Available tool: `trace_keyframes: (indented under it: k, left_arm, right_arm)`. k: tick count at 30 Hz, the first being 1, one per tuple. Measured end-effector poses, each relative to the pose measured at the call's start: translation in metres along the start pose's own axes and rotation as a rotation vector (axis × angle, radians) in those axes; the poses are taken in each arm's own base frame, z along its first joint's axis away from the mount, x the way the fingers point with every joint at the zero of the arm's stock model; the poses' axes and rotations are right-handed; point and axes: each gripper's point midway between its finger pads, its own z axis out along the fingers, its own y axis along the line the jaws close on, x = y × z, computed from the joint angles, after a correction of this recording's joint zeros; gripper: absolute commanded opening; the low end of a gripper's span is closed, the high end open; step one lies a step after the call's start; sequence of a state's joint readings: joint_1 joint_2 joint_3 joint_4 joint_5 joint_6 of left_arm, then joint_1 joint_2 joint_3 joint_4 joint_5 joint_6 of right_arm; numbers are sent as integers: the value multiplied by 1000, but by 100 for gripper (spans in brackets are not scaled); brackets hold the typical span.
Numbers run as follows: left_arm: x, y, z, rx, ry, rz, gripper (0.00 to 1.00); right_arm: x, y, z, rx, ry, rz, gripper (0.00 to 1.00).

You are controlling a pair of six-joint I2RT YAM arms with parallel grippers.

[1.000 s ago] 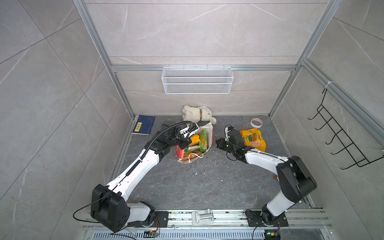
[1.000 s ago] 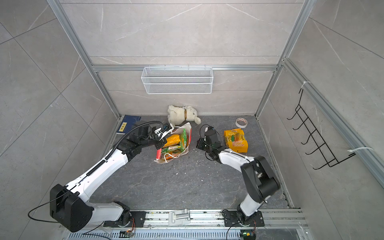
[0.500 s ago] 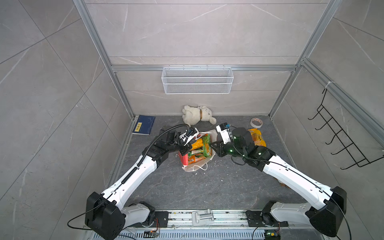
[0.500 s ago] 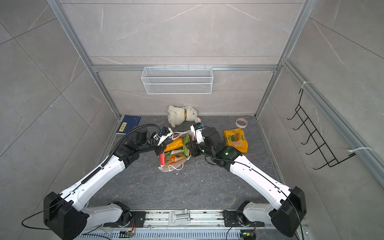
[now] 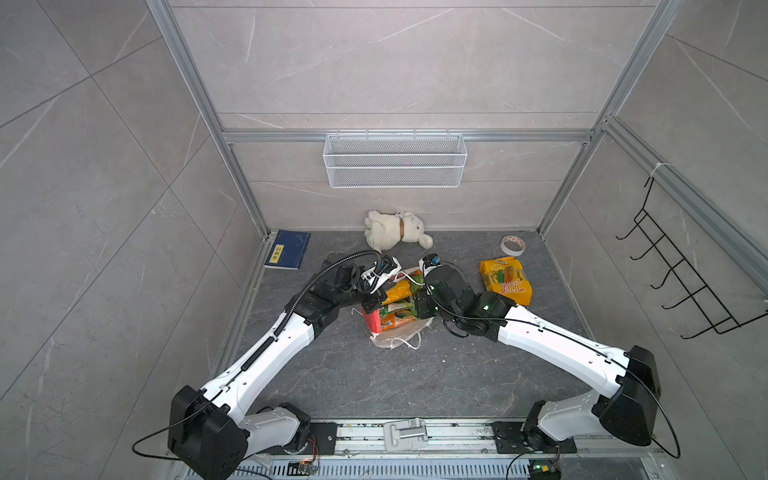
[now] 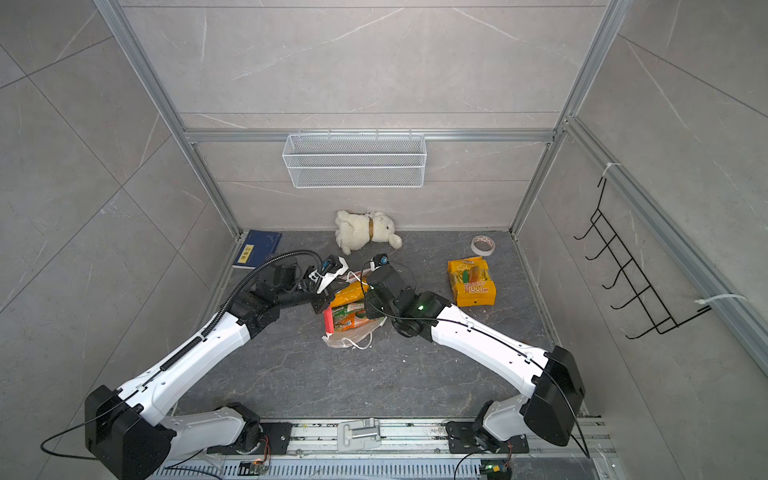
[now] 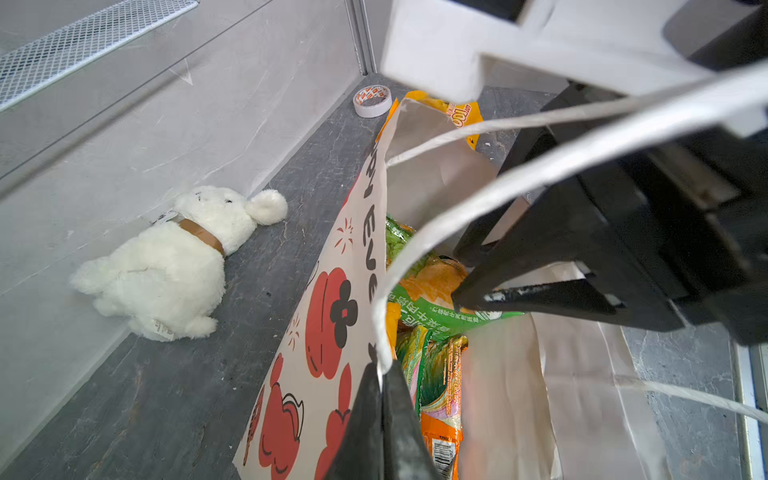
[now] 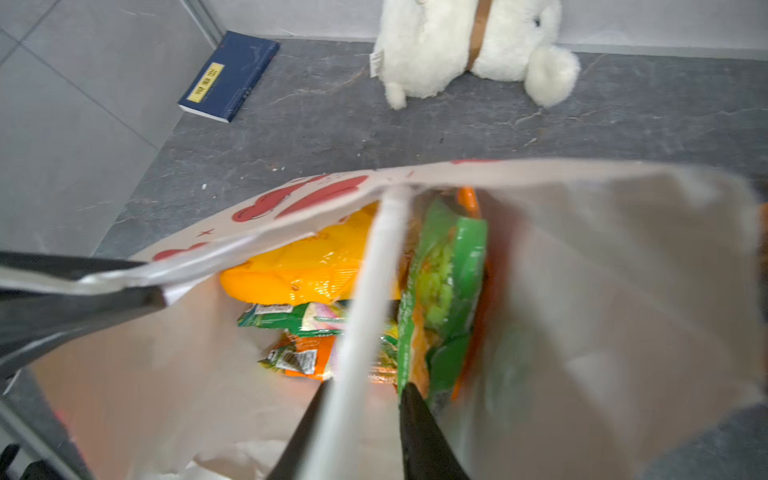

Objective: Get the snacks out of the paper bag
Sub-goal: 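Lower the right gripper into the bag onto the green snack packet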

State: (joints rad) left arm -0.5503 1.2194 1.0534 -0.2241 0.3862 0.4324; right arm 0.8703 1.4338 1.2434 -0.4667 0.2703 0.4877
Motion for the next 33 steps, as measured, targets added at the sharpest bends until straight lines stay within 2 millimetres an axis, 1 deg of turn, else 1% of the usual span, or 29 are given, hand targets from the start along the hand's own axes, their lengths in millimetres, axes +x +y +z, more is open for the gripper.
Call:
trace_keyframes:
  k: [4, 7, 12, 15, 16, 18, 20, 23, 24, 33]
  left_arm:
    - [-1, 4, -2, -26, 3, 2, 0]
    - [-1, 4, -3, -30, 1, 2, 0]
    - [-2, 4, -2, -30, -3, 1, 0]
    - [-3, 4, -2, -29, -4, 1, 0]
    - [-3, 3, -2, -27, -4, 3, 0]
    - [-3, 3, -2, -28, -3, 3, 0]
    - [-3, 4, -2, -30, -3, 2, 0]
    - [-3, 5, -2, -37, -3, 4, 0]
    - [-3, 5, -2, -38, -3, 4, 0]
    - [-3, 7, 0, -54, -19, 13, 0]
  right_arm:
    - [3, -13, 0, 70, 3, 11, 34]
    - [4, -17, 1, 89, 5, 23, 34]
    - [11, -23, 16, 112, 34, 44, 38]
    - [17, -26, 27, 127, 58, 45, 37]
    - [18, -25, 30, 127, 63, 44, 34]
    - [18, -25, 33, 128, 65, 44, 23]
    - [15, -23, 34, 124, 61, 52, 13]
    - [11, -22, 35, 121, 56, 52, 2]
    - [10, -22, 35, 119, 56, 50, 0]
    - [4, -16, 27, 85, 57, -7, 0]
